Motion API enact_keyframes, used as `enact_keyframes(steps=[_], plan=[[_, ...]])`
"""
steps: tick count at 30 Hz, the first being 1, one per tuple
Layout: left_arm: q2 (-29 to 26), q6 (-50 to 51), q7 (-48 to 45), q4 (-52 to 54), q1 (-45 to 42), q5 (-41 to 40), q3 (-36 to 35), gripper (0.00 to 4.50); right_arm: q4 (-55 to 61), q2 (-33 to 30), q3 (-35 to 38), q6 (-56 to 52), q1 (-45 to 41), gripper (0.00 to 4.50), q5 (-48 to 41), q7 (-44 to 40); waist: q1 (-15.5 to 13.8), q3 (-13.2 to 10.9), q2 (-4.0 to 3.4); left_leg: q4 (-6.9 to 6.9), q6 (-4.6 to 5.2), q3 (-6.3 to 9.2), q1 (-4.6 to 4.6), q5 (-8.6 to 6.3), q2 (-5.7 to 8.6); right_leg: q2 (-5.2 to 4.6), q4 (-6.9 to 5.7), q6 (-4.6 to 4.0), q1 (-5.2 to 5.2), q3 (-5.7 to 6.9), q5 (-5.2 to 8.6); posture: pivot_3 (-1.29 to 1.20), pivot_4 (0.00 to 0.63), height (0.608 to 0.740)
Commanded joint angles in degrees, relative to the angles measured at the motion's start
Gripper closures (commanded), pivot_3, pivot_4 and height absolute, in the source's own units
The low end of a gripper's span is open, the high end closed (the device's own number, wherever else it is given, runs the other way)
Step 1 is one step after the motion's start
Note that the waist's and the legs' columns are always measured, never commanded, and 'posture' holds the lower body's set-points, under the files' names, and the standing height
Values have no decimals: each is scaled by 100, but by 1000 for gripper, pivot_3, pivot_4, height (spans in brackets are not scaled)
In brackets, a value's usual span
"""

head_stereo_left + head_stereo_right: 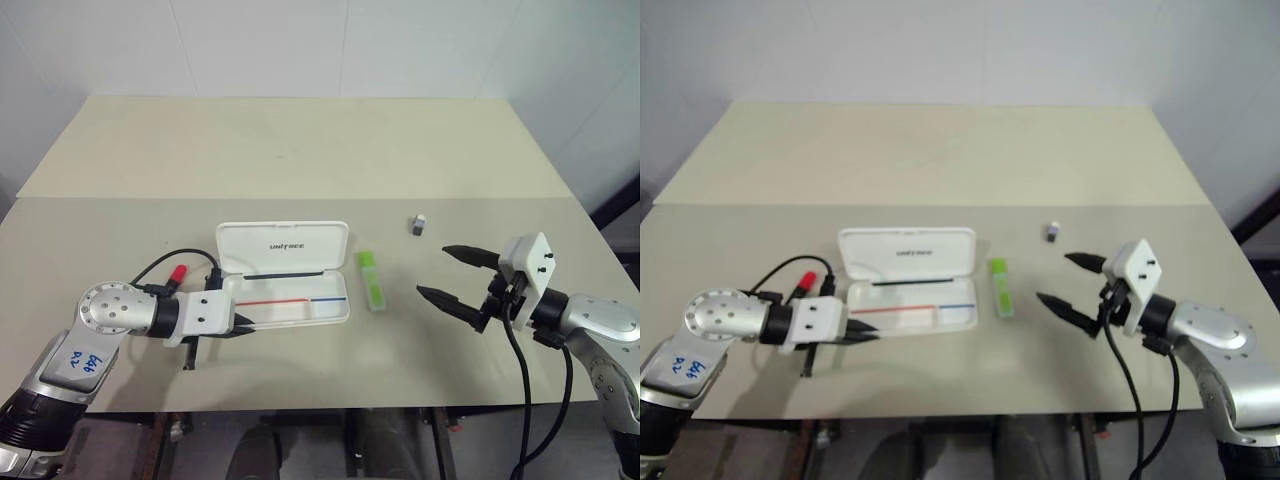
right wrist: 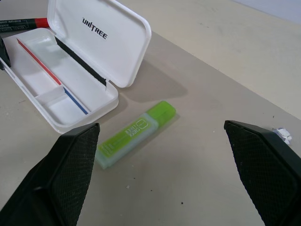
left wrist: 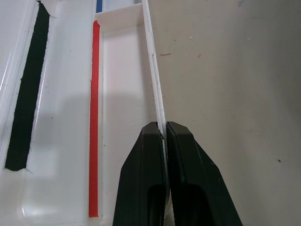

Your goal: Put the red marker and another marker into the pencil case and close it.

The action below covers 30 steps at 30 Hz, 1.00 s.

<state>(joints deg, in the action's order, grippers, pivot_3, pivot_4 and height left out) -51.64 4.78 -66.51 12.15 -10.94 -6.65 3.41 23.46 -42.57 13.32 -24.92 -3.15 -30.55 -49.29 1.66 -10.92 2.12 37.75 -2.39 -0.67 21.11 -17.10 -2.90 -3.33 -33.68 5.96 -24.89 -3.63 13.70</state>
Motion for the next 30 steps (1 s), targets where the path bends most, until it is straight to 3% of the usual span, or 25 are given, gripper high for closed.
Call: enact_keyframes(steps=[1, 12, 30], plan=[[-59, -105, 32, -41, -11, -32, -96, 3689, 407, -107, 132, -4, 138, 0, -266, -200, -6, 0, 0, 0, 0, 1, 0, 0, 0, 0, 0, 0, 0, 0, 0, 0, 150, 740], [5, -216, 60, -238, -183, -13, -5, 153, 846, -253, 287, 282, 772, 0, -557, -797, -1, 0, 0, 1, 0, -1, -7, 0, 0, -1, 13, 2, 16, 1, -1, 0, 150, 740], [-11, 439, 42, 967, -166, -611, -173, 40, 539, -214, 46, 531, 570, 0, -309, -874, -4, 0, 0, 0, 0, -4, -5, 0, 0, -3, 16, 2, 16, 1, -1, 0, 150, 740]])
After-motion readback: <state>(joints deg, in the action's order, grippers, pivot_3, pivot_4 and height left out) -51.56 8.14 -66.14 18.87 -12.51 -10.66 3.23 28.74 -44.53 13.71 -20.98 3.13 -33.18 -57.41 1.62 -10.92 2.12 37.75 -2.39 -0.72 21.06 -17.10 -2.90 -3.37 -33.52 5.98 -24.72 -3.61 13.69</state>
